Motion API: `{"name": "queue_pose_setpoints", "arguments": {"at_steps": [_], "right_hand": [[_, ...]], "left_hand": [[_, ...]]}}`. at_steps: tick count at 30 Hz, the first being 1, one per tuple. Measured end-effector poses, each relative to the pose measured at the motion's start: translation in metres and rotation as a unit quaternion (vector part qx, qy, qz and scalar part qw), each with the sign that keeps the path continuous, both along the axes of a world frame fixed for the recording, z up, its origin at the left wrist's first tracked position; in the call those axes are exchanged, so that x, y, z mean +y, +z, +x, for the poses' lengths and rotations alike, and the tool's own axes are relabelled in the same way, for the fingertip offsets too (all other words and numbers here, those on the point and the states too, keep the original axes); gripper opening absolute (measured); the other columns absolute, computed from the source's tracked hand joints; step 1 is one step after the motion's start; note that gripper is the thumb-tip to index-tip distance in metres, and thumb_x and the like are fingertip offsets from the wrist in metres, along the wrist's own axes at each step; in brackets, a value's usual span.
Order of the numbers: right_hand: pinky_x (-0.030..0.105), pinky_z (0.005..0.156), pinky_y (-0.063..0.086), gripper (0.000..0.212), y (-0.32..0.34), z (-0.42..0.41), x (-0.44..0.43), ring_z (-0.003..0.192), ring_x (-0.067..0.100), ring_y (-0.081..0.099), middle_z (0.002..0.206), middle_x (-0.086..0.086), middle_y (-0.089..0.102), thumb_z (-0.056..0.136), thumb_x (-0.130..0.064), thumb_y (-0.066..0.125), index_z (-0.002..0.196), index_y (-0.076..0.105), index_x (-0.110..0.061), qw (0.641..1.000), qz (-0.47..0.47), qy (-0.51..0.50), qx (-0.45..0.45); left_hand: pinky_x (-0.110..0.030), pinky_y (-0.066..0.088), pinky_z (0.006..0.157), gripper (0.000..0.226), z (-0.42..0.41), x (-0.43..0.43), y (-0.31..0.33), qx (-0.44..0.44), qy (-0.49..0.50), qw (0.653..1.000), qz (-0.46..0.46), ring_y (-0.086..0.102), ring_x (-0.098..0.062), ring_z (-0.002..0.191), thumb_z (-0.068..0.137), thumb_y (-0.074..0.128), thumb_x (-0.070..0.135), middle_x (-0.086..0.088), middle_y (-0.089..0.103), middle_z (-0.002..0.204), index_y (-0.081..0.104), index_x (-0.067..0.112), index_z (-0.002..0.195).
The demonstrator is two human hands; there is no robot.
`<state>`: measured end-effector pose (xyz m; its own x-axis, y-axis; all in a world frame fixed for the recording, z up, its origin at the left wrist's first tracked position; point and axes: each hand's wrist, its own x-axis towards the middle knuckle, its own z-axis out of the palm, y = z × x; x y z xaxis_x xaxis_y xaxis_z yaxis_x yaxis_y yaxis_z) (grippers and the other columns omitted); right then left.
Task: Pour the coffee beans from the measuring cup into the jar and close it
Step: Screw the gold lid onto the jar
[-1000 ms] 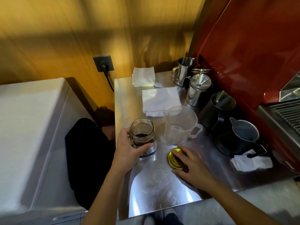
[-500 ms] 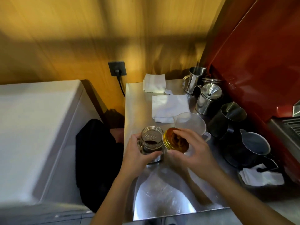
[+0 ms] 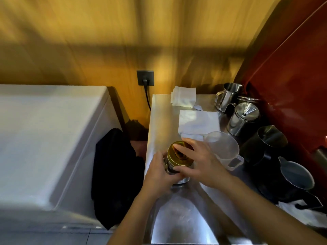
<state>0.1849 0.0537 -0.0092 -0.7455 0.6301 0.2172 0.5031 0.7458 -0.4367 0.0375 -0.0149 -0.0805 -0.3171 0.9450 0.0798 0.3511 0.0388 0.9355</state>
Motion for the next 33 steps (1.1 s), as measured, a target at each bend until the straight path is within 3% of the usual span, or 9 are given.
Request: {"name": "queue_pose_setpoints", "arguments": {"at_steps": [4,9,19,21,23,25,27,30,33], "right_hand": [[0.037,0.095,0.031,0.057,0.002,0.000,0.004,0.113,0.028,0.048,0.125,0.013,0.054,0.076,-0.043,0.068,0.126,0.053,-0.020,1.000,0.007,0.024,-0.008],[0.039,0.094,0.033,0.056,0.009,-0.001,0.012,0.113,0.031,0.049,0.127,0.014,0.053,0.074,-0.034,0.075,0.124,0.054,-0.021,0.998,-0.001,0.059,-0.018],[0.022,0.101,0.018,0.058,0.020,0.002,0.019,0.125,0.012,0.026,0.145,0.005,0.035,0.082,-0.025,0.068,0.134,0.042,-0.025,0.990,-0.026,0.114,-0.076],[0.025,0.104,0.012,0.064,0.019,0.002,0.021,0.131,0.003,0.011,0.149,0.007,0.030,0.082,-0.031,0.068,0.137,0.036,-0.023,0.988,0.003,0.122,-0.094],[0.033,0.106,0.010,0.073,0.019,0.002,0.022,0.137,0.012,0.005,0.152,0.007,0.022,0.079,-0.053,0.060,0.140,0.028,-0.029,0.987,0.027,0.104,-0.123],[0.033,0.101,0.015,0.081,0.021,-0.002,0.020,0.129,0.019,0.017,0.147,0.008,0.029,0.071,-0.072,0.050,0.138,0.027,-0.032,0.988,0.038,0.064,-0.135],[0.035,0.095,0.026,0.084,0.023,-0.008,0.017,0.113,0.022,0.035,0.133,0.009,0.044,0.068,-0.078,0.043,0.134,0.034,-0.027,0.987,0.064,0.032,-0.143],[0.037,0.088,0.038,0.082,0.025,-0.014,0.017,0.098,0.024,0.048,0.118,0.007,0.054,0.069,-0.077,0.042,0.129,0.041,-0.021,0.982,0.084,0.016,-0.171],[0.035,0.085,0.041,0.078,0.030,-0.012,0.021,0.098,0.023,0.045,0.123,0.004,0.051,0.071,-0.067,0.053,0.134,0.037,-0.023,0.982,0.062,0.046,-0.175]], "left_hand": [[-0.031,0.055,0.083,0.068,0.000,0.001,-0.002,-0.004,0.005,1.000,-0.002,0.059,-0.002,0.100,0.049,0.082,0.058,0.017,0.057,0.107,0.038,0.062,0.101],[-0.029,0.054,0.083,0.067,-0.002,0.000,0.001,0.009,-0.015,1.000,-0.017,0.057,-0.002,0.102,0.050,0.080,0.063,0.019,0.055,0.108,0.036,0.061,0.101],[-0.024,0.051,0.080,0.068,-0.003,-0.001,0.007,0.008,-0.030,0.999,-0.032,0.055,-0.007,0.102,0.047,0.079,0.066,0.014,0.052,0.110,0.033,0.063,0.098],[-0.027,0.051,0.082,0.067,-0.003,-0.001,0.007,0.009,-0.027,0.999,-0.031,0.056,-0.009,0.102,0.047,0.078,0.068,0.012,0.054,0.110,0.035,0.059,0.098],[-0.035,0.052,0.085,0.066,-0.004,-0.001,0.006,0.019,-0.026,0.999,-0.032,0.056,-0.009,0.104,0.049,0.075,0.074,0.009,0.055,0.111,0.036,0.054,0.098],[-0.038,0.053,0.085,0.066,-0.004,-0.001,0.005,0.024,-0.028,0.999,-0.036,0.055,-0.008,0.103,0.051,0.072,0.077,0.010,0.055,0.111,0.036,0.051,0.100],[-0.040,0.054,0.084,0.066,-0.005,-0.001,0.004,0.014,-0.026,0.999,-0.039,0.056,-0.007,0.101,0.051,0.078,0.069,0.012,0.055,0.109,0.037,0.053,0.100],[-0.040,0.054,0.083,0.067,-0.005,0.000,0.004,0.008,-0.027,0.999,-0.035,0.056,-0.006,0.099,0.050,0.082,0.059,0.014,0.056,0.107,0.037,0.056,0.099],[-0.037,0.053,0.083,0.066,-0.006,0.000,0.004,0.014,-0.029,0.999,-0.036,0.055,-0.005,0.100,0.049,0.081,0.059,0.014,0.055,0.106,0.037,0.057,0.098]]}}
